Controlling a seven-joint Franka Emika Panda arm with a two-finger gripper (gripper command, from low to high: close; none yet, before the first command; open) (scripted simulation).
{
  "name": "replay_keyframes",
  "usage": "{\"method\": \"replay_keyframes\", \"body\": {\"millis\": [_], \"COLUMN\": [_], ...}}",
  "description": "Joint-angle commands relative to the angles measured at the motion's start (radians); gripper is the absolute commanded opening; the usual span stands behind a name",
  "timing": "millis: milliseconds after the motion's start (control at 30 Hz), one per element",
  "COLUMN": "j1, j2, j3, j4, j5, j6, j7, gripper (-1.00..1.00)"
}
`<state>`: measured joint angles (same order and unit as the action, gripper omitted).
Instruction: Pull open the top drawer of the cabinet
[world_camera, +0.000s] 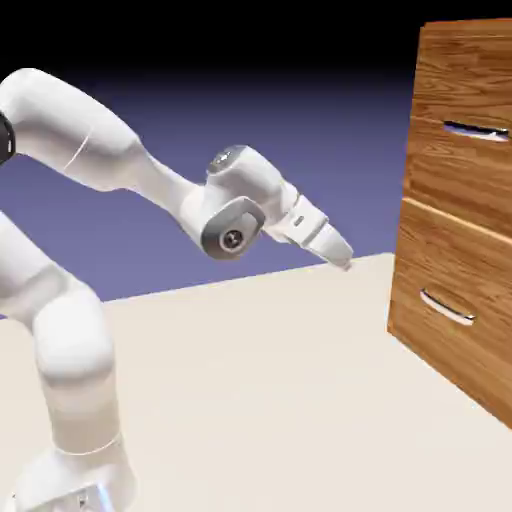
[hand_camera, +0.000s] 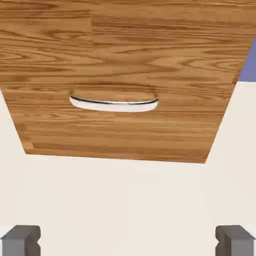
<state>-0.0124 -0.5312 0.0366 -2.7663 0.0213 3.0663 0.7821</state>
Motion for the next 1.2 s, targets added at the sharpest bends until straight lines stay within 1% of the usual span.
{"method": "replay_keyframes", "body": {"millis": [0,867,900,1133,1167], "j1": [-0.020,-0.537,-0.537,-0.341,-0.341], "j2": [0.032,0.854,0.854,1.001,1.001], "j3": [0.030,0.806,0.806,0.657,0.657], "j4": [0.036,0.963,0.963,1.217,1.217], "j5": [0.018,0.469,0.469,0.563,0.563], "j6": [0.024,0.646,0.646,0.583,0.583], "j7": [0.034,0.905,0.905,0.746,0.746], "gripper": [0.00,0.00,0.00,0.00,-1.00]}}
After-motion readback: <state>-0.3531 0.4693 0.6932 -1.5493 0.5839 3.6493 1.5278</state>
